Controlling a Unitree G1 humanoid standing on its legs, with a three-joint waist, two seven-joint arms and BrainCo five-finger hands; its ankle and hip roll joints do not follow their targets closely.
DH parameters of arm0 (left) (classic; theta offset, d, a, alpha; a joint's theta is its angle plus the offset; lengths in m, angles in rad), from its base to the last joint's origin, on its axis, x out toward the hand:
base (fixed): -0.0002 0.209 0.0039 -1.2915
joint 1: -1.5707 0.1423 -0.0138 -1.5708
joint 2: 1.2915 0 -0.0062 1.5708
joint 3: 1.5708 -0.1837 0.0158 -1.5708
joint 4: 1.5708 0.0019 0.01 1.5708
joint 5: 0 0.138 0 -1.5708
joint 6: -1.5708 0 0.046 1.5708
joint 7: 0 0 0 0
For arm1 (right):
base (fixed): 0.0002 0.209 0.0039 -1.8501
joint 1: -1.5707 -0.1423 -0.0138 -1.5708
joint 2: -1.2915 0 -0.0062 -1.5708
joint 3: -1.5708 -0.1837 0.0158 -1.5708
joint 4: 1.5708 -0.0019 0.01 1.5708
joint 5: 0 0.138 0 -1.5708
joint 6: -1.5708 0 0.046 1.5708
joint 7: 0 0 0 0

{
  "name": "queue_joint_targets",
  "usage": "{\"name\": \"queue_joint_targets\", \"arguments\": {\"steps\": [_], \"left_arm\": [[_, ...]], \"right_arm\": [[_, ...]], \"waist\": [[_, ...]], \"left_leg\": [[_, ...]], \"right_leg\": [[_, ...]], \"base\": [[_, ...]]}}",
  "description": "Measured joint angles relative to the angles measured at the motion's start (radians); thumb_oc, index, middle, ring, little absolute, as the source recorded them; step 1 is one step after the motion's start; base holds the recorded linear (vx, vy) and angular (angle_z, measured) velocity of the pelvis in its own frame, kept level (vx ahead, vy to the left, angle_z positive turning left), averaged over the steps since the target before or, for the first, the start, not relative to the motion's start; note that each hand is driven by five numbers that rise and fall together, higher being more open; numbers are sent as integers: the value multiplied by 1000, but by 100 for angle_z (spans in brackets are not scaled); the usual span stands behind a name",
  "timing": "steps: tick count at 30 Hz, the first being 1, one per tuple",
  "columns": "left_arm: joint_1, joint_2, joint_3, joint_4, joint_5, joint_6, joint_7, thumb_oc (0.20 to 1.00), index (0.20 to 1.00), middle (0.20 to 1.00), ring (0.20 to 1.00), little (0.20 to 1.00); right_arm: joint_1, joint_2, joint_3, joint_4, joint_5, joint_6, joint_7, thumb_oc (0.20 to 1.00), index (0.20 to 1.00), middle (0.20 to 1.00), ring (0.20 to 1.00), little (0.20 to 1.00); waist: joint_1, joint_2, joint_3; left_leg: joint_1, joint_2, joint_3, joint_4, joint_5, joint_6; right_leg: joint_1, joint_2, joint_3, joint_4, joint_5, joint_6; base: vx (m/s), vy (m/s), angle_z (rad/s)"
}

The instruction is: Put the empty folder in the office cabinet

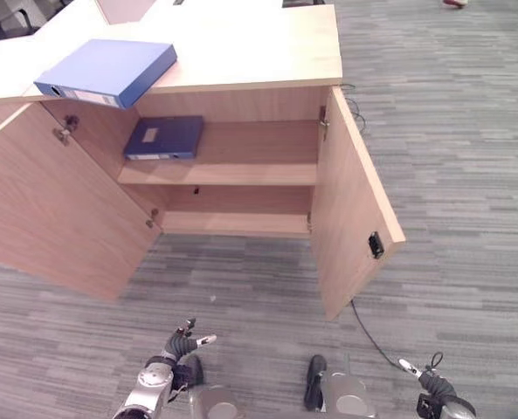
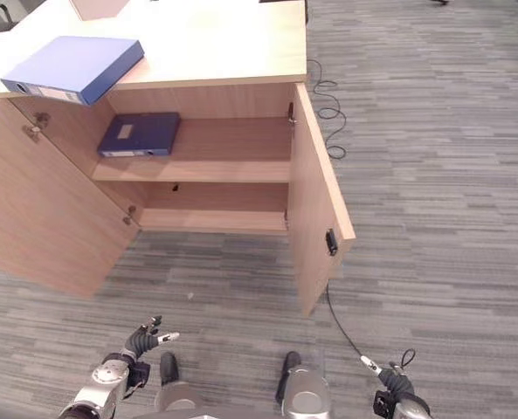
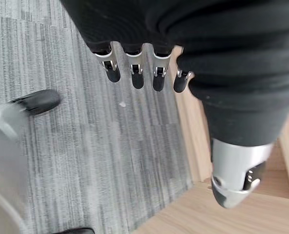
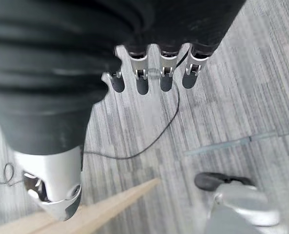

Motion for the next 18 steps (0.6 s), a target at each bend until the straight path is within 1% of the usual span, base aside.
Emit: {"name": "queue_joint_targets", "arguments": {"steps": [1,2,3,4,5,6,7,8,9,10,11,12,13,14,15,16,17,18], "left_arm": [[0,-1,-1,2,0,1,0,1000,1000,1000,1000,1000],[-1,-10,-1,12,0,0,0,1000,1000,1000,1000,1000],[-1,-13,-1,13,0,0,0,1000,1000,1000,1000,1000],[-9,-25,-1,25,0,0,-1,1000,1000,1000,1000,1000],[-4,-30,-2,26,0,0,0,1000,1000,1000,1000,1000],[7,-18,-1,22,0,-1,0,1000,1000,1000,1000,1000],[-1,23,-2,27,2,-2,2,1000,1000,1000,1000,1000],[-5,61,-10,26,4,2,-1,1000,1000,1000,1000,1000],[-6,78,-19,22,4,3,-1,1000,1000,1000,1000,1000],[-10,99,-20,12,4,3,1,1000,1000,1000,1000,1000],[-8,106,-28,1,4,2,0,1000,1000,1000,1000,1000],[-9,131,-28,-10,4,2,-1,1000,1000,1000,1000,1000],[3,140,-33,-36,4,4,-1,1000,1000,1000,1000,1000],[21,135,-32,-69,4,5,-2,1000,1000,1000,1000,1000],[15,121,-34,-77,3,4,-3,1000,1000,1000,1000,1000],[15,121,-34,-77,3,4,-3,1000,1000,1000,1000,1000],[4,120,-16,-106,-1,1,-2,1000,1000,1000,1000,1000],[-4,115,-13,-107,-1,2,-2,1000,1000,1000,1000,1000]], "right_arm": [[-7,-1,1,-2,0,-1,0,1000,1000,1000,1000,1000],[-1,-3,1,-1,0,-1,-2,1000,1000,1000,1000,1000],[1,-13,6,6,-1,0,-1,1000,1000,1000,1000,1000],[8,-18,2,9,-1,0,2,1000,1000,1000,1000,1000],[11,-30,2,25,-1,1,0,1000,1000,1000,1000,1000],[19,-26,8,26,-2,3,2,1000,1000,1000,1000,1000],[23,30,-12,24,-4,7,7,1000,1000,1000,1000,1000],[44,65,-10,28,-8,14,5,1000,1000,1000,1000,1000],[46,78,-9,29,-8,13,4,1000,1000,1000,1000,1000],[40,104,-2,22,-8,15,7,1000,1000,1000,1000,1000],[28,114,-1,22,-8,16,11,1000,1000,1000,1000,1000],[29,125,-2,19,-8,16,12,1000,1000,1000,1000,1000],[20,129,-2,15,-8,15,10,1000,1000,1000,1000,1000],[2,124,-3,4,-8,7,5,1000,1000,1000,1000,1000],[5,120,3,-5,-8,13,5,1000,1000,1000,1000,1000],[5,120,3,-5,-8,13,5,1000,1000,1000,1000,1000],[-9,134,15,-6,-8,17,6,1000,1000,1000,1000,1000],[-3,135,11,-9,-8,18,5,1000,1000,1000,1000,1000]], "waist": [[1,13,-6],[0,8,-6],[0,23,-15],[0,30,-19],[4,54,-37],[6,32,-36],[2,-46,-40],[8,-91,-65],[22,-91,-66],[33,-93,-66],[35,-94,-65],[35,-109,-71],[41,-105,-66],[52,-77,-51],[36,-58,-43],[36,-58,-43],[43,-49,-33],[31,-47,-28]], "left_leg": [[-3,-2,2,12,-3,12],[-19,3,-11,36,-12,15],[-21,-1,-11,55,-27,43],[-45,-1,-21,97,-37,49],[-42,-5,-23,117,-51,72],[-43,-31,-18,140,-16,-27],[-66,-122,-2,221,-78,9],[-92,-163,25,284,-118,26],[-104,-172,36,319,-148,37],[-113,-182,62,339,-163,77],[-106,-192,82,337,-166,84],[-106,-210,103,368,-178,103],[-94,-210,141,375,-188,119],[-68,-200,191,355,-189,135],[-51,-214,207,344,-206,164],[-51,-214,207,344,-206,164],[-8,-232,254,262,-175,185],[1,-250,254,243,-177,202]], "right_leg": [[-4,-11,5,19,-3,5],[-12,-47,20,53,-19,46],[-16,-63,33,75,-26,61],[-10,-92,44,84,-31,100],[-4,-117,57,94,-24,132],[-9,-155,88,117,-27,136],[14,-247,108,91,-22,150],[49,-273,127,-2,44,121],[54,-288,130,-29,114,141],[46,-302,137,-55,225,122],[38,-324,136,-37,255,117],[38,-337,124,-48,351,117],[29,-343,76,-52,406,85],[17,-368,-18,-71,526,-6],[12,-366,-40,-37,533,16],[12,-366,-40,-37,533,16],[-60,-342,-37,136,377,82],[-65,-308,-40,157,336,92]], "base": [[372,494,-32],[385,497,-20],[279,337,-12],[369,464,-10],[245,312,-7],[441,565,18],[273,386,34],[320,513,27],[210,464,-9],[189,487,-22],[170,509,-17],[82,303,-30],[98,543,-64],[94,577,-64],[94,578,-44],[78,480,-37],[70,354,-34],[100,436,-57]]}}
